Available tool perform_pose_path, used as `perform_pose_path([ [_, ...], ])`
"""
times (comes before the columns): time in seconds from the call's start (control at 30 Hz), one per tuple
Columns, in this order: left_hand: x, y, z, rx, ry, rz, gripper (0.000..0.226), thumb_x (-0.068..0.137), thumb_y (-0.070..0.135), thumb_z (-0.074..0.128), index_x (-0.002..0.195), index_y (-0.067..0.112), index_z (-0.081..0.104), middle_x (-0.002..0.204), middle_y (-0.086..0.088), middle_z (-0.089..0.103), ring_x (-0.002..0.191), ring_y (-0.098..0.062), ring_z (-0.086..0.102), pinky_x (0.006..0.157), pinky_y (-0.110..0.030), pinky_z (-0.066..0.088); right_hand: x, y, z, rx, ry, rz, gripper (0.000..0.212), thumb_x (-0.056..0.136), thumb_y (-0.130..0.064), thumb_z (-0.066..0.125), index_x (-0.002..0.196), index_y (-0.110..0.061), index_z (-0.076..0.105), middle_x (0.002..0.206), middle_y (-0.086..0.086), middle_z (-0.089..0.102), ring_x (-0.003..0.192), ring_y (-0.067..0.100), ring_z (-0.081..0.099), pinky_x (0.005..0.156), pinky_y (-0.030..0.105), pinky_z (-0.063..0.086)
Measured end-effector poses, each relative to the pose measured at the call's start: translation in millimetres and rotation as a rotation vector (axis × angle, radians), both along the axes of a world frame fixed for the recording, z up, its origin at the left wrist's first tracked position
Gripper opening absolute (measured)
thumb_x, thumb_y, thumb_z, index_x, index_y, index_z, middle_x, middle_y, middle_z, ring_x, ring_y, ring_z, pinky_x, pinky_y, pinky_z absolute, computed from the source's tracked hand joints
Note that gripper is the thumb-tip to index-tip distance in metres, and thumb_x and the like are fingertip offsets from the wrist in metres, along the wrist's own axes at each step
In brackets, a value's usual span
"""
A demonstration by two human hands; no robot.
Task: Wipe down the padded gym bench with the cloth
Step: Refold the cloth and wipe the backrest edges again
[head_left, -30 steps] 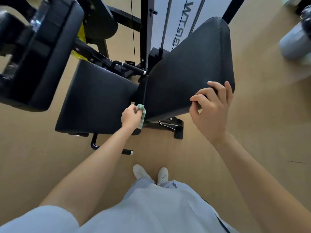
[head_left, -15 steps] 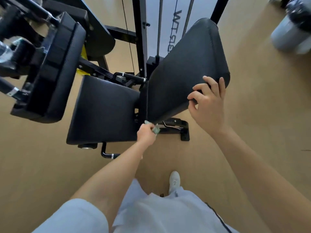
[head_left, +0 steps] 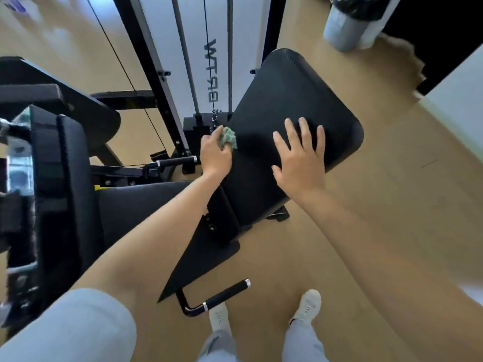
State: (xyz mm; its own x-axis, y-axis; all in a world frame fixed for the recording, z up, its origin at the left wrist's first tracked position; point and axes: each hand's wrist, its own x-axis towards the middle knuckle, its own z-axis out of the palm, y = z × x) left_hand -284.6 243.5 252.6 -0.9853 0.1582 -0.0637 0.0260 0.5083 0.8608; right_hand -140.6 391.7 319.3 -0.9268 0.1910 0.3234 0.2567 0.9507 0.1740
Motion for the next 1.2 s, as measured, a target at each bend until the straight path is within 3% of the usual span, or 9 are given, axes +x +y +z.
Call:
perform_pose_path([
  [0.23,-56.2,48.2,-36.7,-0.175,0.189,-0.179,0.054,0.102,0.003,0.050,0.153,0.021,0.048,0.128,-0.011,0.051,0.097,-0.017,0.052,0.090,-0.024,0.043,-6.0,11.6,-22.7,0.216,-0.075,0.006,0.066,0.091,-0.046,0.061,0.147,-0.012,0.051,0.162,0.017,0.031,0.150,0.041,0.021,0.119,0.064,0.002],
  [0.37,-47.8,-13.2,-127.1,-0.602,-0.265,-0.157,0.043,0.099,0.004,0.052,0.141,0.006,0.055,0.141,-0.018,0.056,0.124,-0.035,0.060,0.099,-0.040,0.050,-7.3,18.9,-33.9,0.276,0.024,0.076,0.048,0.093,-0.041,0.058,0.129,-0.010,0.065,0.148,0.015,0.052,0.139,0.039,0.043,0.119,0.060,0.018],
  [0.47,-29.4,-48.9,-155.4,-0.507,-0.579,-0.043,0.029,0.098,0.014,0.058,0.123,0.011,0.072,0.124,-0.015,0.070,0.113,-0.037,0.067,0.095,-0.041,0.055,-6.6,22.0,-38.9,0.290,0.101,0.128,0.037,0.094,-0.037,0.057,0.117,-0.010,0.070,0.137,0.013,0.062,0.130,0.037,0.052,0.116,0.056,0.028],
  [0.67,-59.4,23.3,-70.8,0.161,-0.029,0.179,0.024,0.102,0.014,0.053,0.115,0.006,0.072,0.144,-0.012,0.058,0.134,-0.027,0.055,0.114,-0.030,0.040,-7.1,20.4,-40.7,0.288,0.183,0.162,0.031,0.095,-0.034,0.056,0.108,-0.011,0.071,0.131,0.010,0.066,0.126,0.035,0.057,0.114,0.052,0.033],
  [0.77,-62.4,58.0,-29.6,0.188,0.268,-0.031,0.021,0.101,0.015,0.055,0.112,0.008,0.071,0.159,-0.011,0.047,0.146,-0.031,0.046,0.113,-0.031,0.040,-8.7,20.1,-43.0,0.281,0.213,0.174,0.028,0.094,-0.031,0.057,0.104,-0.011,0.072,0.128,0.009,0.068,0.124,0.035,0.059,0.112,0.052,0.036],
  [0.83,-44.6,62.7,-36.1,0.135,0.311,-0.182,0.030,0.101,0.012,0.050,0.128,0.008,0.061,0.144,-0.014,0.061,0.128,-0.033,0.062,0.097,-0.030,0.048,-9.4,20.3,-43.7,0.278,0.233,0.184,0.025,0.093,-0.029,0.058,0.101,-0.011,0.073,0.126,0.009,0.069,0.122,0.034,0.060,0.111,0.052,0.038],
  [0.93,-11.1,32.0,-81.7,0.007,-0.019,-0.076,0.035,0.104,0.007,0.041,0.139,0.009,0.046,0.116,-0.013,0.068,0.106,-0.036,0.066,0.080,-0.035,0.045,-8.7,20.7,-43.2,0.268,0.249,0.203,0.023,0.093,-0.027,0.057,0.099,-0.012,0.073,0.125,0.008,0.070,0.121,0.033,0.061,0.111,0.050,0.039],
  [1.07,37.6,-39.4,-140.1,-0.465,-0.593,-0.088,0.031,0.104,0.009,0.042,0.134,0.004,0.044,0.132,-0.021,0.059,0.118,-0.042,0.059,0.093,-0.047,0.049,-8.0,19.7,-41.6,0.220,0.281,0.239,0.021,0.092,-0.023,0.057,0.096,-0.012,0.074,0.119,0.007,0.072,0.116,0.031,0.064,0.108,0.047,0.043],
  [1.2,63.6,-36.5,-109.7,-0.248,-0.510,0.086,0.029,0.106,0.020,0.042,0.129,0.002,0.046,0.126,-0.022,0.061,0.113,-0.040,0.060,0.097,-0.047,0.048,-3.7,17.1,-33.2,0.042,0.397,0.346,0.015,0.087,-0.014,0.063,0.090,-0.010,0.077,0.106,0.006,0.074,0.103,0.030,0.068,0.098,0.041,0.047],
])
